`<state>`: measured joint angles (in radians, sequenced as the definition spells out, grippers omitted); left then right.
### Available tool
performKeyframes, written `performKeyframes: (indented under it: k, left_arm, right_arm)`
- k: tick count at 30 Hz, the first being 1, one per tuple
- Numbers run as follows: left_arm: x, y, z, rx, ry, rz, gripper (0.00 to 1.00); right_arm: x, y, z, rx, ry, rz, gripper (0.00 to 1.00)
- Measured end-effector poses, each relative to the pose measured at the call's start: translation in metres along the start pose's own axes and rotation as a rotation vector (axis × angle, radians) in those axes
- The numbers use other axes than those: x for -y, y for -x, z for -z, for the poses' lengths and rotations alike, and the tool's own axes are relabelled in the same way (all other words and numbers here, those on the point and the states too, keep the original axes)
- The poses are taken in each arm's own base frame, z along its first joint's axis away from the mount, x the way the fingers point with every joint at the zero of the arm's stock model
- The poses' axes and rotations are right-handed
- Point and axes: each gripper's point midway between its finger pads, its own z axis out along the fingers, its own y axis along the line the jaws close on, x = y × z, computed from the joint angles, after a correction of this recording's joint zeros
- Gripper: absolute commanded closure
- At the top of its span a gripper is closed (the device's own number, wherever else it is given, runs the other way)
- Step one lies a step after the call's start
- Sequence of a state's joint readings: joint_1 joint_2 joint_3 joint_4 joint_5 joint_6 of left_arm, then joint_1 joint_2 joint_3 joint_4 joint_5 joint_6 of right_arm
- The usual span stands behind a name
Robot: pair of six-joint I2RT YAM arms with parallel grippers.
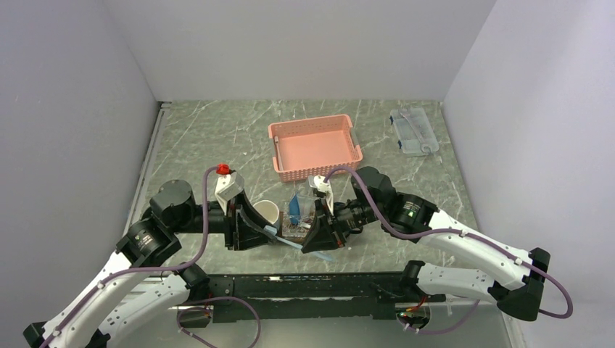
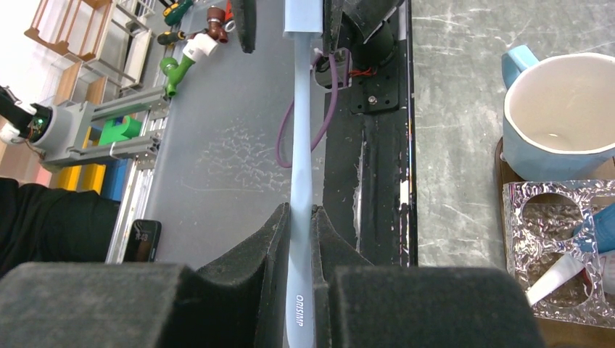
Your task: Prepare toiletry sets of a toothbrush and toothpaste on the tray
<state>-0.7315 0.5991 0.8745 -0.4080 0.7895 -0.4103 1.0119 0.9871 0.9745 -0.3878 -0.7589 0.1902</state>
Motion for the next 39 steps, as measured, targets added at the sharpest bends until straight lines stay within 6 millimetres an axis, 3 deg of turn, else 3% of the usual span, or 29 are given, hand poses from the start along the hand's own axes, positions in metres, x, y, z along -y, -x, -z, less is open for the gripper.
performKeyframes:
  k: [5, 7, 11, 14, 16, 19, 24, 32, 39]
  left_arm:
    - [-0.002, -0.001, -0.001, -0.006, 0.003, 0.003, 0.86]
    - [-0.002, -0.001, -0.002, -0.008, 0.000, 0.003, 1.00]
    - [-0.003, -0.001, -0.002, -0.009, 0.003, 0.005, 1.00]
    - [-0.003, -0.001, -0.002, -0.009, 0.003, 0.006, 1.00]
    - [-0.004, -0.001, -0.002, -0.008, 0.007, 0.006, 1.00]
    - [-0.004, -0.003, -0.001, -0.020, 0.017, 0.019, 1.00]
    - [-0.003, 0.001, 0.006, -0.028, 0.061, 0.026, 1.00]
    - [0.001, 0.014, 0.032, -0.012, 0.207, 0.006, 1.00]
    - [-0.018, 0.009, 0.053, -0.038, 0.395, 0.036, 1.00]
  right_arm:
    - [-0.001, 0.001, 0.000, 0.002, 0.001, 0.003, 1.00]
    - [-0.001, 0.000, 0.001, 0.001, 0.000, 0.005, 1.00]
    - [0.000, 0.001, 0.002, 0.005, -0.015, 0.008, 1.00]
    - [0.000, 0.002, 0.003, 0.009, -0.023, 0.010, 0.82]
    - [0.002, 0.002, 0.004, 0.014, -0.039, 0.012, 0.65]
    - [0.006, 0.004, 0.006, 0.025, -0.074, 0.014, 0.56]
    - [0.014, 0.009, 0.015, 0.047, -0.159, 0.019, 0.54]
    - [0.025, 0.036, 0.044, 0.138, -0.357, 0.045, 0.53]
    - [0.048, 0.041, 0.059, 0.158, -0.521, 0.023, 0.55]
